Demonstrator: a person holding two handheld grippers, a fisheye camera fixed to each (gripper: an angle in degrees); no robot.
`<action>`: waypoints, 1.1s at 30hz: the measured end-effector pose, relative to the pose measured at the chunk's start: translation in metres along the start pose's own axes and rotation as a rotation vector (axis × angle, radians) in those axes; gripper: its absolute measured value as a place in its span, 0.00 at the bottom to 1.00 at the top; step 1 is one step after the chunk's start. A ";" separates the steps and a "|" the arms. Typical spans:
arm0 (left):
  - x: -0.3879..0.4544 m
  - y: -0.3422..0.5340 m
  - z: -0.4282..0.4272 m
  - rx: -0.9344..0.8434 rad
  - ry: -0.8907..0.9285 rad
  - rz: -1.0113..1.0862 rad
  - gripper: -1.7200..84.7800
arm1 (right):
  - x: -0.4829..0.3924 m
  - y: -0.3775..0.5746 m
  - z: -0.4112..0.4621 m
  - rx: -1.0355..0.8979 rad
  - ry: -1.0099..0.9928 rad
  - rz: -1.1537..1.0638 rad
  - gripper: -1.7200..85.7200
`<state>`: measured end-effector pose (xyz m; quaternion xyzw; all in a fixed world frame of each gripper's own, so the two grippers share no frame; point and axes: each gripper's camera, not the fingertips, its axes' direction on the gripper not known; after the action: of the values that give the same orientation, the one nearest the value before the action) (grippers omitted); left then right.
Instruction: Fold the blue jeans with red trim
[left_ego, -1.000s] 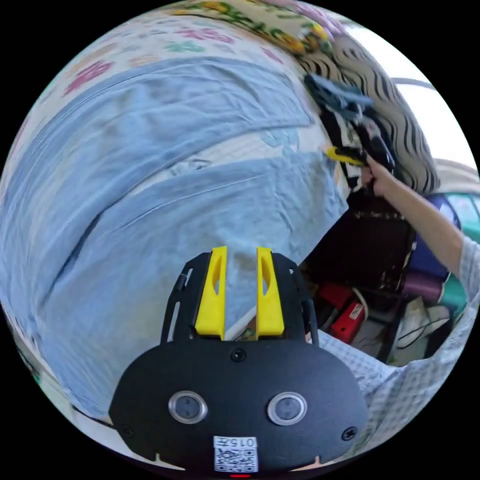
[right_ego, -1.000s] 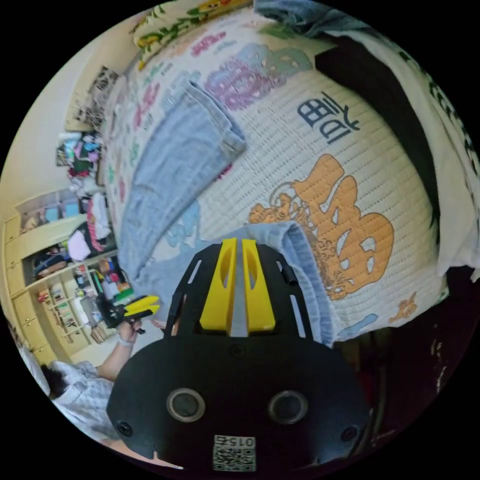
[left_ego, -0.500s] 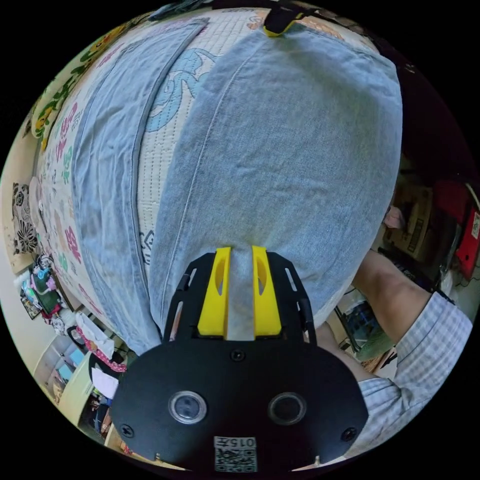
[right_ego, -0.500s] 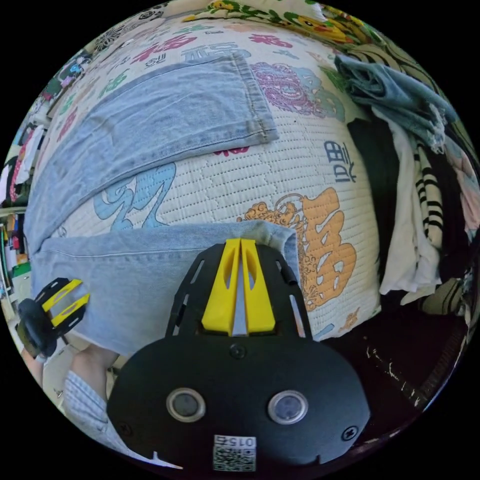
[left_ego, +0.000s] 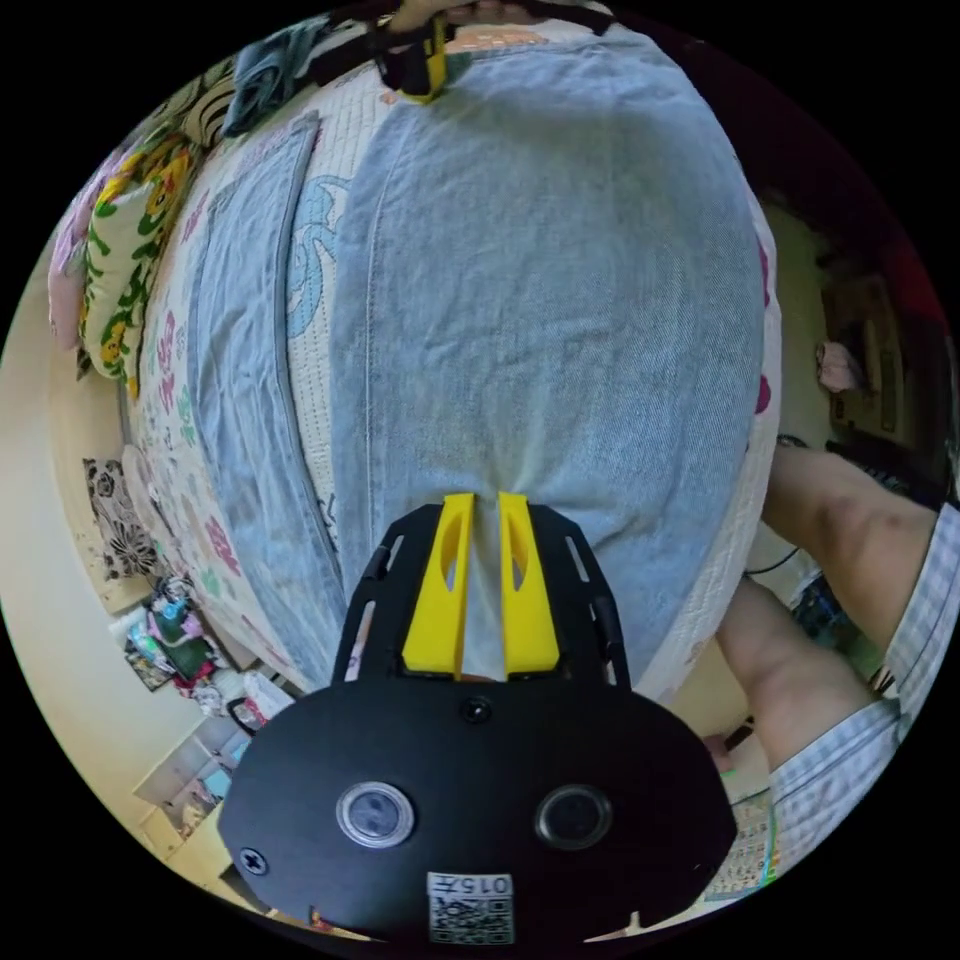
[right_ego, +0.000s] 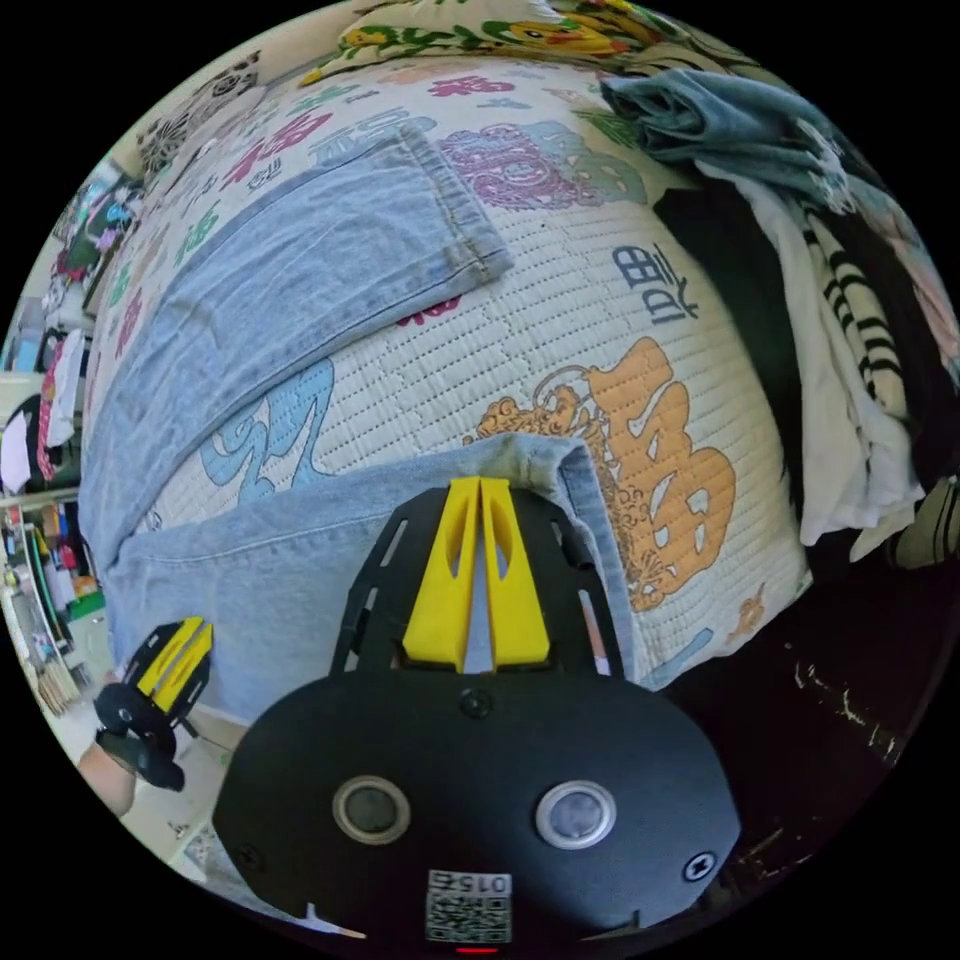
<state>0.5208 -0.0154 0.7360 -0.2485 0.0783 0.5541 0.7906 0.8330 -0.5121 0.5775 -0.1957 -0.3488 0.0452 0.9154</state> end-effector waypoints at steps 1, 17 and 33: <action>0.003 0.006 -0.002 0.000 -0.069 0.009 0.04 | 0.006 0.003 -0.006 0.000 -0.029 0.030 0.01; -0.050 0.235 0.035 -0.212 0.173 -0.609 0.10 | 0.059 0.169 -0.097 0.014 -0.290 0.223 0.08; 0.070 0.626 0.121 0.162 0.804 -2.478 0.15 | 0.176 0.245 -0.091 0.037 -0.570 0.713 0.13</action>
<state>-0.0447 0.2654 0.6206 -0.2544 0.0611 -0.6572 0.7068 1.0382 -0.2779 0.5292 -0.2670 -0.4969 0.4158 0.7134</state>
